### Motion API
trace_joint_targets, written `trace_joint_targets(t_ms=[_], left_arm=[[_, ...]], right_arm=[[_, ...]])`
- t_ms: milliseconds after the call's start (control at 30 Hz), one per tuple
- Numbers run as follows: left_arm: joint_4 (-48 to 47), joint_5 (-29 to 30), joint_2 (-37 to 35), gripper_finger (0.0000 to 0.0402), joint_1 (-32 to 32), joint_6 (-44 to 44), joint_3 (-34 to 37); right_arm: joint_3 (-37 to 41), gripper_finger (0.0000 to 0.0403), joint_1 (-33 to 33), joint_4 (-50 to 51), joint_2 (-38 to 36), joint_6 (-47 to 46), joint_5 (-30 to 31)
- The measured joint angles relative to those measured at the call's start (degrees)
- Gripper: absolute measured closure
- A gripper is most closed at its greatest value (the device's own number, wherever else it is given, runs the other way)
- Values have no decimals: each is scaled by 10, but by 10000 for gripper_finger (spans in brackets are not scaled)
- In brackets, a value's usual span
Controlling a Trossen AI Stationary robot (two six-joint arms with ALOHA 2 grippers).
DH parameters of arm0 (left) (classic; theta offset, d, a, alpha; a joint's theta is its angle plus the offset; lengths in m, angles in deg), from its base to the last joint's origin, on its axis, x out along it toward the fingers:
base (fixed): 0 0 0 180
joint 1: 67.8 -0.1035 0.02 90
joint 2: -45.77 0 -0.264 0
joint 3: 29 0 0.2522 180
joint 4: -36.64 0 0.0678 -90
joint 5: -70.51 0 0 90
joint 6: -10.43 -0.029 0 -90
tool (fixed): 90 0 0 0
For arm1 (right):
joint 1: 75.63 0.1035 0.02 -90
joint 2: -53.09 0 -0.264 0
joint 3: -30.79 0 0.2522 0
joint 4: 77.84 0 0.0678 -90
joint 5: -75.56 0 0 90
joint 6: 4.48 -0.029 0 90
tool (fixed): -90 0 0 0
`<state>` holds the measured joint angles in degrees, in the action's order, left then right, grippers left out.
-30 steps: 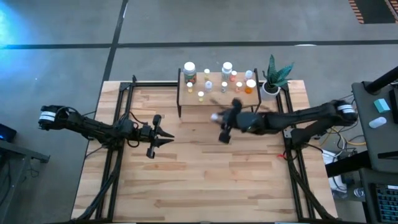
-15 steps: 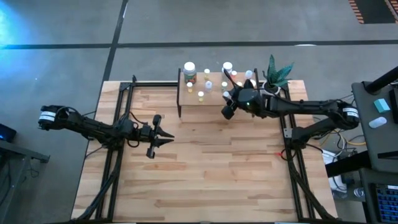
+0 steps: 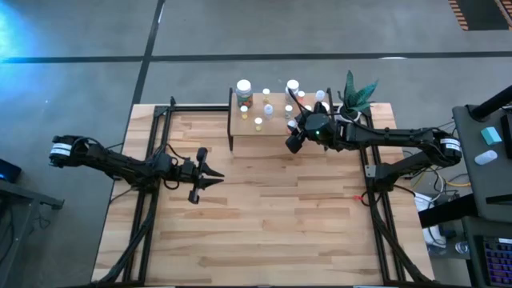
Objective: Pick and place medicine bottles onto shelf by color
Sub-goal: Put the pink pill bottle on the shelf
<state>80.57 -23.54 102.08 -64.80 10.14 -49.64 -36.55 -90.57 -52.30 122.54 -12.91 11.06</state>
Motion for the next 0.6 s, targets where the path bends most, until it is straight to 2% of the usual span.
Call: trace_joint_targets(t_ms=[300, 600], left_arm=[[0, 0, 0, 357, 0, 0, 0], [1, 0, 0, 357, 0, 0, 0]], right_arm=[[0, 195, -18, 0, 0, 8, 0], [-2, 190, -27, 1, 0, 20, 0]])
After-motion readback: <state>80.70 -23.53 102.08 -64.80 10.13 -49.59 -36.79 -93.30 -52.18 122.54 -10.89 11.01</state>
